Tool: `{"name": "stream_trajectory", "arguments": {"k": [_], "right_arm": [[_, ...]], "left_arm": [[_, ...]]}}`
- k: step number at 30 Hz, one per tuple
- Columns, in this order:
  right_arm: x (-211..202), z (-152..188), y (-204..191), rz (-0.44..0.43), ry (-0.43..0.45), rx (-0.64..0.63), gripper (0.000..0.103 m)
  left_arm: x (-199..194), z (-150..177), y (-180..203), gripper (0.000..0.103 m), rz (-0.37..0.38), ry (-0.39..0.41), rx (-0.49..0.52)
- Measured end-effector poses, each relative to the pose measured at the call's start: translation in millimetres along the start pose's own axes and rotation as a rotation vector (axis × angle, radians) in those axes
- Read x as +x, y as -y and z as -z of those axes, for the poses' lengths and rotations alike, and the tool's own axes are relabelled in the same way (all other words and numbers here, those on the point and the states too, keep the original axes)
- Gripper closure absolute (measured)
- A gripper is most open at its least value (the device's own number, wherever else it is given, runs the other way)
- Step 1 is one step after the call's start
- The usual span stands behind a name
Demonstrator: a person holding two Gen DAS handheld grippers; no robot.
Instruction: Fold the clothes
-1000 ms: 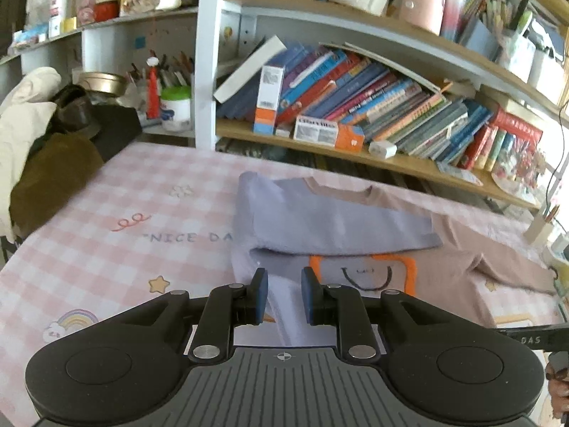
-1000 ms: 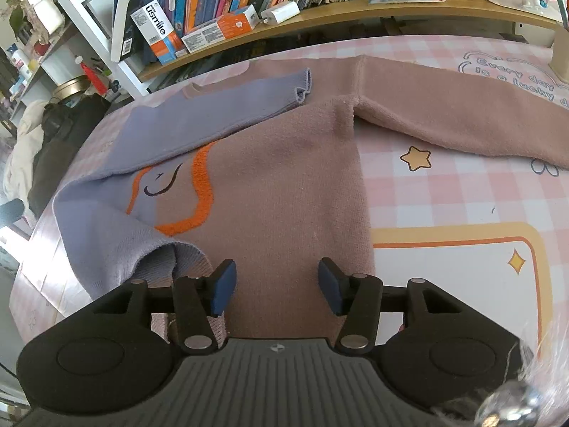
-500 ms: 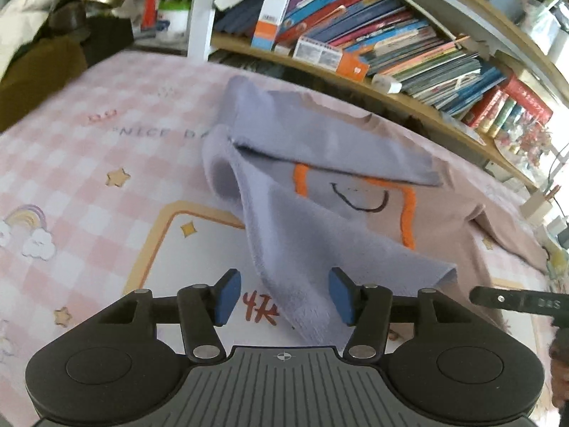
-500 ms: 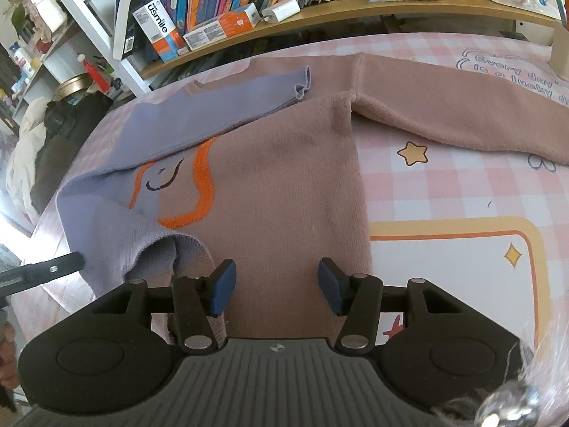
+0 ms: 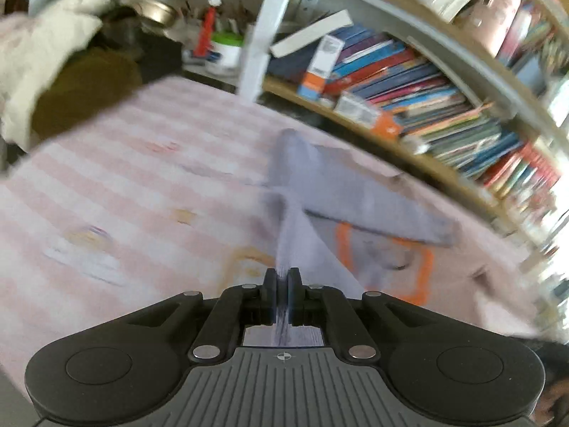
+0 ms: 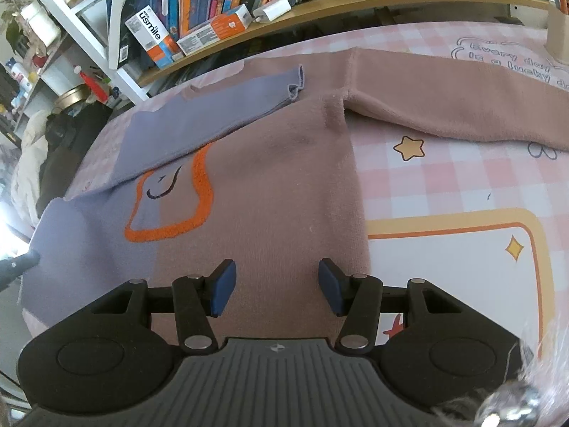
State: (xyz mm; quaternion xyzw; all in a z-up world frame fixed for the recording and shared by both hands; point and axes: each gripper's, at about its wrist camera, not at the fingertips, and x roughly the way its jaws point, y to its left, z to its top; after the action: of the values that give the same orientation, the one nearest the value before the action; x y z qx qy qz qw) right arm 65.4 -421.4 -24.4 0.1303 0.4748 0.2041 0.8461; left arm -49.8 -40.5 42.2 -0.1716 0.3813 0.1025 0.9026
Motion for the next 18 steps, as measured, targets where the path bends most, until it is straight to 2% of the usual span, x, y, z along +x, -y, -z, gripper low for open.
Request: {"name": "stream_trajectory", "arguments": {"k": [4, 8, 11, 13, 16, 18], "right_arm": [[-1, -5, 0, 0.027, 0.025, -0.009, 0.053], [-3, -21, 22, 0.052, 0.115, 0.065, 0.052], [-6, -39, 45, 0.044, 0.157, 0.159, 0.052], [-6, -48, 59, -0.016, 0.172, 0.241, 0.052], [-6, -59, 85, -0.140, 0.182, 0.493, 0.052], [-4, -62, 100, -0.165, 0.193, 0.642, 0.052]], "left_arm": [[10, 8, -1, 0.098, -0.152, -0.042, 0.092], [13, 15, -3, 0.094, -0.180, -0.051, 0.084], [7, 16, 4, 0.093, -0.141, -0.006, 0.095], [9, 16, 12, 0.093, -0.103, 0.003, 0.113], [15, 21, 27, 0.093, -0.072, -0.002, 0.157], [17, 24, 36, 0.092, -0.054, 0.000, 0.182]]}}
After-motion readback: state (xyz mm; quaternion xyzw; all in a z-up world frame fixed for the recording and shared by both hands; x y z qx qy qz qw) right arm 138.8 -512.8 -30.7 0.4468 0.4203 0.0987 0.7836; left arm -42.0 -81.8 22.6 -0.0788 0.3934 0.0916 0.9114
